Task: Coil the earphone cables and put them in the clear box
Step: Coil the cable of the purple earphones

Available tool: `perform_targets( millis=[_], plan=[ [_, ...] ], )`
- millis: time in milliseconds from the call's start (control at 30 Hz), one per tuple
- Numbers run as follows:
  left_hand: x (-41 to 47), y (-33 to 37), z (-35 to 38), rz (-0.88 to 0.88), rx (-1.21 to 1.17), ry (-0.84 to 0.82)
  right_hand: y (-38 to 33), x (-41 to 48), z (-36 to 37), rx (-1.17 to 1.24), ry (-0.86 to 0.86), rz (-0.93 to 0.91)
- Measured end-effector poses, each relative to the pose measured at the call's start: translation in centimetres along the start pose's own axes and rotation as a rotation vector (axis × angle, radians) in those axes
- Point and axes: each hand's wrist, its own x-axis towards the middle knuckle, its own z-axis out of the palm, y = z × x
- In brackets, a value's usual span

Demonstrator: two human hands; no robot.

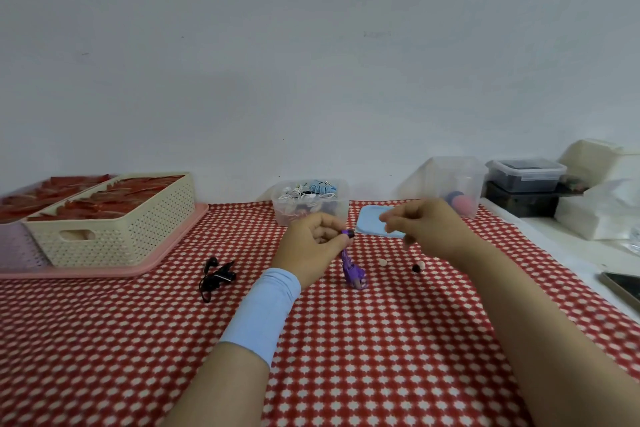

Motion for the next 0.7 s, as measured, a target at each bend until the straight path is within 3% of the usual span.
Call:
perform_targets(
  millis=[133,300,400,567,700],
  plan=[
    [0.3,-0.1,-0.7,-0.002,0.074,-0.067,1.6,0.6,-2.2,-0.433,-0.097,0.025],
    [0.1,0.1,-1.7,-0.062,0.076,-0.113,2.2,0.5,-2.2,-0.615,-0.277,0.142],
    [0.0,0.3,-2.3,-0.109,0.079,-0.089,2.0,0.4,-1.8,-0.599,-0.256,0.112],
    [0.0,0.4,-3.1,-0.126,0.080,-0.076,0.7,0.2,0.8,-0.355,-0.177,-0.030],
    [-0.1,0.1,-3.3,-0.142,0.077,-0.057,0.6,0.3,2.9,-0.241,-0.208,-0.058]
  ],
)
